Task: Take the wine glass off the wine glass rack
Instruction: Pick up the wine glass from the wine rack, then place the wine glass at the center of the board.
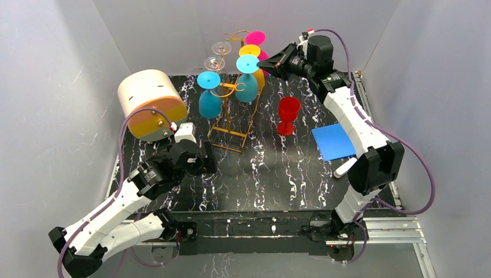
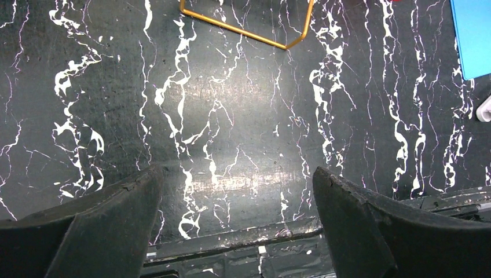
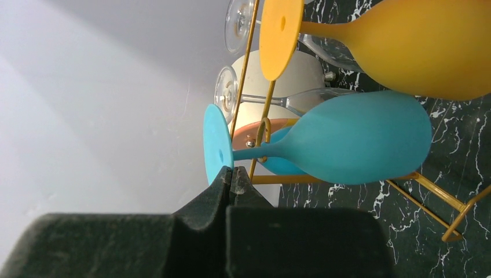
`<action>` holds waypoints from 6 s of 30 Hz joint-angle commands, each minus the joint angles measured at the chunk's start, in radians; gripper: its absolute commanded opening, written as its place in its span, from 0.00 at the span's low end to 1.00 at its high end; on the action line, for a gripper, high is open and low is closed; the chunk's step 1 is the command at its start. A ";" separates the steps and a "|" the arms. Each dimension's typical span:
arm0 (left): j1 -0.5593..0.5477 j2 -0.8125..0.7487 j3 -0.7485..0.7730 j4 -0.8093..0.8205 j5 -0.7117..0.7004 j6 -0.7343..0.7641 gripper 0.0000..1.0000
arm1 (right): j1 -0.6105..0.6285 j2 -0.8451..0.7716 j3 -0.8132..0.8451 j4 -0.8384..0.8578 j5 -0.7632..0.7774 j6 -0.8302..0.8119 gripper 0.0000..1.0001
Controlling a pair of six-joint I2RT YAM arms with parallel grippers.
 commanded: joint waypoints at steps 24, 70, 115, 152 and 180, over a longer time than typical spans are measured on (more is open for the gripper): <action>0.005 -0.012 0.069 -0.033 -0.006 0.029 0.98 | -0.017 -0.128 -0.134 0.134 0.023 0.017 0.01; 0.005 0.080 -0.102 0.870 0.693 -0.190 0.51 | 0.040 -0.672 -0.827 0.162 -0.541 -0.301 0.01; 0.005 0.160 -0.062 0.793 0.934 -0.094 0.58 | 0.178 -0.693 -0.893 0.395 -0.332 -0.255 0.01; 0.005 0.083 -0.216 1.094 0.838 -0.151 0.00 | 0.152 -0.805 -0.790 -0.019 0.185 -0.334 0.92; 0.005 -0.137 -0.350 1.052 1.190 0.565 0.00 | -0.058 -0.599 -0.784 0.259 -0.544 -0.324 0.99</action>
